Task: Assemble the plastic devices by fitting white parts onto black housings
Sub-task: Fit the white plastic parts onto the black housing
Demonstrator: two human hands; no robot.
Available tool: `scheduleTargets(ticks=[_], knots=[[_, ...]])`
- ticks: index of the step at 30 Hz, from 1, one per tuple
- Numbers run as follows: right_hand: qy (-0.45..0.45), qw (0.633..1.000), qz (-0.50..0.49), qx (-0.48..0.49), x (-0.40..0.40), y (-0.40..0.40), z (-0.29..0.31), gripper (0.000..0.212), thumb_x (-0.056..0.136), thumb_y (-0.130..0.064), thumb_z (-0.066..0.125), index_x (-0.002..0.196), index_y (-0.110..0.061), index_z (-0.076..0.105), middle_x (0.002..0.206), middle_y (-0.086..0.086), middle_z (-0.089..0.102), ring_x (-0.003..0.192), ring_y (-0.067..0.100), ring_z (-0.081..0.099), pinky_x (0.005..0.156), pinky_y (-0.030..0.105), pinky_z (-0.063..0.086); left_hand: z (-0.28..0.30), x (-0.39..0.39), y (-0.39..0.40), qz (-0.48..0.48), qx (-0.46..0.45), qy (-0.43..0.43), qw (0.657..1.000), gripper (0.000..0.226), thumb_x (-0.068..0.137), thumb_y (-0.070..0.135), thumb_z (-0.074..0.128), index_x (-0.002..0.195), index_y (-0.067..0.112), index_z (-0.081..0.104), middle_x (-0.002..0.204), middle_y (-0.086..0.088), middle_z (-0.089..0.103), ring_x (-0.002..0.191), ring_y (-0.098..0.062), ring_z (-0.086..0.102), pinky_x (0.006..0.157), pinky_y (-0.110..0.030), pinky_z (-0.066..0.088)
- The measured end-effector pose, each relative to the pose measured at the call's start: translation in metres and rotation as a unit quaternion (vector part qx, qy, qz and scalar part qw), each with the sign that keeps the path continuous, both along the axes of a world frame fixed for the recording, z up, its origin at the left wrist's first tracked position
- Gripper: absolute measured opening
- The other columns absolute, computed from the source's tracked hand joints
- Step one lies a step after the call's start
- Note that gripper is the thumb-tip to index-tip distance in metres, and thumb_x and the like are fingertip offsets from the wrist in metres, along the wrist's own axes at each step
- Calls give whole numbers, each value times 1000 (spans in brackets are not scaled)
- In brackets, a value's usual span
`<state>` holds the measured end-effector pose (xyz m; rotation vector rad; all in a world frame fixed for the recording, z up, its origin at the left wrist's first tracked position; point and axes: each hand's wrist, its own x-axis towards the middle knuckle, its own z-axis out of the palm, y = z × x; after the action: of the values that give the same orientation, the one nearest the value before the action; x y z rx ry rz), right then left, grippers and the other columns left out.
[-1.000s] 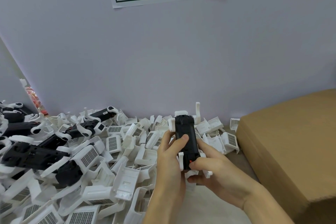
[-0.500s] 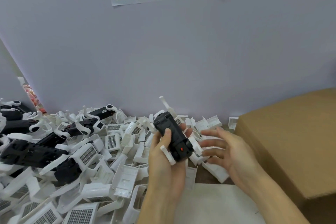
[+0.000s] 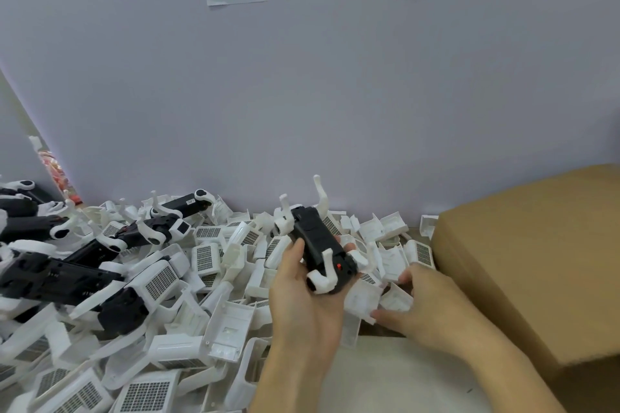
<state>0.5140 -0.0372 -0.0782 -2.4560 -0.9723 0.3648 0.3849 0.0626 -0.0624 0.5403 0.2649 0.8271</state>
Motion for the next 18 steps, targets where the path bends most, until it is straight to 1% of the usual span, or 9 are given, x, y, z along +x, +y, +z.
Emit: scheduleTargets(ticks=[3,4,6,7,9,12,14,16,18], knots=[[19,1000,9,5,-1,-1,1,43,69,-48,82,97,-30,54,98,-13,62,88,6,60,73,27,52,-2,2,1,-3,39,2,999,47,87,20,60,129,-1,58,104,-18,69,91,-28,68,72,-36,58],[23,1000,10,9,-1,-1,2,39,70,-44,82,96,-30,56,97,-13,62,89,7,61,77,28,54,-3,3,2,3,55,7,998,49,84,20,63,126,-3,58,101,-17,68,88,-26,68,67,-33,57],[14,1000,9,7,-1,-3,5,32,74,-42,79,96,-27,60,96,-13,62,89,9,62,78,28,55,-4,5,4,11,75,21,997,49,76,22,71,116,-5,61,96,-17,66,85,-24,67,74,-37,58],[7,1000,5,6,0,-3,6,28,79,-40,73,97,-23,62,95,-11,63,88,11,63,78,30,55,-5,6,4,15,80,30,996,49,71,24,74,110,-4,63,94,-16,66,86,-23,67,81,-40,58],[1,1000,-9,28,2,-3,7,21,86,-35,60,89,-15,61,88,-4,64,80,18,63,73,33,53,-4,7,4,18,92,49,994,44,65,30,78,98,2,69,87,-10,69,81,-19,68,78,-39,58],[-10,993,-31,111,4,-1,13,27,92,-26,47,69,-11,48,67,3,54,65,23,50,57,34,37,-4,10,3,28,107,70,991,32,62,34,80,85,13,73,84,-7,71,75,-16,69,73,-37,54],[-7,980,-49,194,6,0,18,30,95,-20,43,67,-9,46,62,9,51,60,19,42,55,33,31,-6,10,4,29,108,83,990,29,63,33,86,82,15,73,85,-11,73,74,-19,71,73,-37,53],[44,955,-73,284,6,1,22,30,96,-15,39,74,-7,58,66,11,61,58,17,47,55,32,35,-6,10,3,16,119,102,988,27,65,31,91,78,15,74,77,-10,72,67,-19,70,61,-32,55],[149,918,-101,353,6,2,28,35,97,-12,35,85,-18,67,64,-1,69,57,12,56,56,30,42,-5,9,1,-4,144,118,983,26,62,38,88,72,17,76,69,-7,70,58,-17,68,53,-26,54]])
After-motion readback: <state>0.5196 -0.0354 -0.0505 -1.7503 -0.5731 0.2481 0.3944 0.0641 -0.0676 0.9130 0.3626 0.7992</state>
